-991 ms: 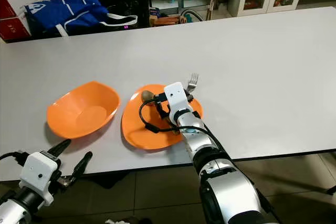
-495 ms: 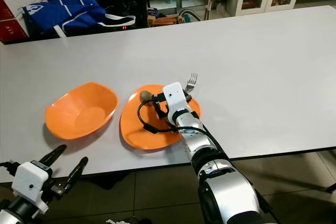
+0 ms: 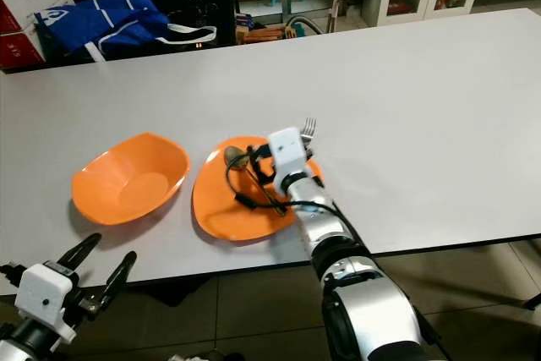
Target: Setting the table
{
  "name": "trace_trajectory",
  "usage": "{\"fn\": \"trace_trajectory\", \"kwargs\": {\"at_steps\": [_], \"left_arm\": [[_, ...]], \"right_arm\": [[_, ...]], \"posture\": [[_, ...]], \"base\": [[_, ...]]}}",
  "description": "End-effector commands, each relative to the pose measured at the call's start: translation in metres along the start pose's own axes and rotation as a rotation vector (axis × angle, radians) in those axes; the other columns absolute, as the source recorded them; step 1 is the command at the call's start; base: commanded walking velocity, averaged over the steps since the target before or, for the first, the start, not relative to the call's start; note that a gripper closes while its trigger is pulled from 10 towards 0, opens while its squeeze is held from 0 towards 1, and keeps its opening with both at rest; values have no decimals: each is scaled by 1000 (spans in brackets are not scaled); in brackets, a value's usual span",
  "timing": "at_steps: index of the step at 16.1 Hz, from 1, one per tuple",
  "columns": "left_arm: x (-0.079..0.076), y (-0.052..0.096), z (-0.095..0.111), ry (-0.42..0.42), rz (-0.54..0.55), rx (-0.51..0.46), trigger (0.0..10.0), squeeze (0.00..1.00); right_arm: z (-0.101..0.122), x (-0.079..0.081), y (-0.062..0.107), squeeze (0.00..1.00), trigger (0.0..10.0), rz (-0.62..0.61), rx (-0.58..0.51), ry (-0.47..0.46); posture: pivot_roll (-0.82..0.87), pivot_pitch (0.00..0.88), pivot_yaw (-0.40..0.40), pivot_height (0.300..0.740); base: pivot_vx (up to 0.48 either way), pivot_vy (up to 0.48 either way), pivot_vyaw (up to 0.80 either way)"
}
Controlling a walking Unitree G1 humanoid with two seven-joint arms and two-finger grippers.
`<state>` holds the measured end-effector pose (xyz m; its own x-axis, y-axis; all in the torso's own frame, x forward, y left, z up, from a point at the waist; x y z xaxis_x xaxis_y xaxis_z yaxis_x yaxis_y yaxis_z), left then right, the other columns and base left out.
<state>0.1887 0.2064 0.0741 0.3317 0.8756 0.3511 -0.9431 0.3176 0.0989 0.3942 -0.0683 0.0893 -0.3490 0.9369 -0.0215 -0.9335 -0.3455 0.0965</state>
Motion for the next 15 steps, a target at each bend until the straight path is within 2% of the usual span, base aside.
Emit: {"fn": "trace_trajectory", "kwargs": {"at_steps": [1,3,7,10,14,15], "left_arm": [[5,2,-1,-25,9,1,10000,0],[5,2,-1,-30,9,1,10000,0],[6,2,4,-23,22,-17,10000,0],[5,2,4,-13,36,-22,10000,0],[4,1,5,-7,38,-28,10000,0],[5,2,5,3,53,-24,10000,0]], "right_arm": [[6,2,-1,0,10000,8,-32,-24],[6,5,0,0,10000,20,-36,-7],[7,-1,9,0,10000,32,-74,-5],[12,-20,32,0,10000,-15,-158,4],[7,-24,50,0,10000,-36,-166,5],[7,-23,65,0,10000,-10,-181,6]], "posture": [[-26,0,157,740],[-36,0,156,740],[-40,0,149,740],[-65,0,141,740],[-76,0,134,740],[-77,0,128,740]], "base": [[0,0,0],[0,0,0],[0,0,0],[0,0,0],[0,0,0],[0,0,0]]}}
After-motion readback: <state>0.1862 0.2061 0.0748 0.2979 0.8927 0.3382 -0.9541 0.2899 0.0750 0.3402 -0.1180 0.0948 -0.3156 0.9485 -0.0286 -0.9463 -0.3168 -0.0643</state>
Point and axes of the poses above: a point about 5 cm out from each wrist's last joint towards the gripper, its own y axis pointing back from the gripper into the wrist, its own z axis along the axis of the wrist's last joint, x = y × z, the point moved 4 cm from there along -y, pointing out of the wrist towards the gripper, and after that the axes turned 6 degrees about -y, right-handed, at the moved point
